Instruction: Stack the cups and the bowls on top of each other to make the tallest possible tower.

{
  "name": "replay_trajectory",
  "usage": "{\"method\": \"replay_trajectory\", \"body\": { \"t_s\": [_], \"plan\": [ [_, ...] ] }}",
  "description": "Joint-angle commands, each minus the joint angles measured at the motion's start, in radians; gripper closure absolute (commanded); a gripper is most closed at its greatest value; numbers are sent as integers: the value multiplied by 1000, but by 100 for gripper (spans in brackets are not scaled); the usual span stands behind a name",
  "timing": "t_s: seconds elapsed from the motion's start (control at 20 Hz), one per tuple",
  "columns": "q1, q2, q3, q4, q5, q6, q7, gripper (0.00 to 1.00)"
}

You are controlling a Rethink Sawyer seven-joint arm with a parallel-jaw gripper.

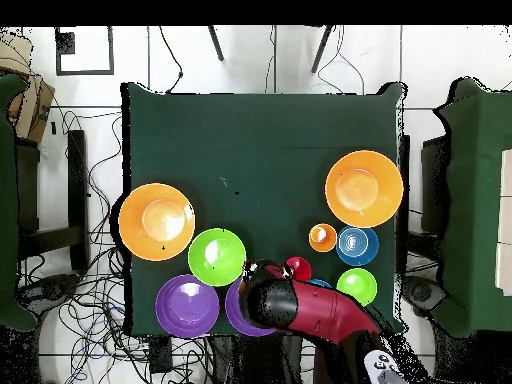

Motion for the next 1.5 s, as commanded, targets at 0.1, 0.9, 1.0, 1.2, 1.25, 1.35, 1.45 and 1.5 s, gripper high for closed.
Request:
{"method": "replay_trajectory", "body": {
  "t_s": [0.1, 0.9, 1.0, 1.2, 1.25, 1.35, 1.45, 1.5],
  "plan": [
    [-51, -23, 141, -19, -57, 5, 28, 0],
    [-134, 60, 160, -39, -134, -66, 25, 0],
    [-133, 90, 148, -54, -151, -89, 32, 0],
    [-130, 132, 131, -60, -174, -131, 58, 0],
    [-129, 141, 129, -61, -178, -139, 64, 0],
    [-125, 155, 126, -67, -183, -152, 74, 0],
    [-124, 177, 123, -77, -190, -169, 79, 0],
    [-124, 181, 128, -84, -189, -168, 80, 0]
  ]
}}
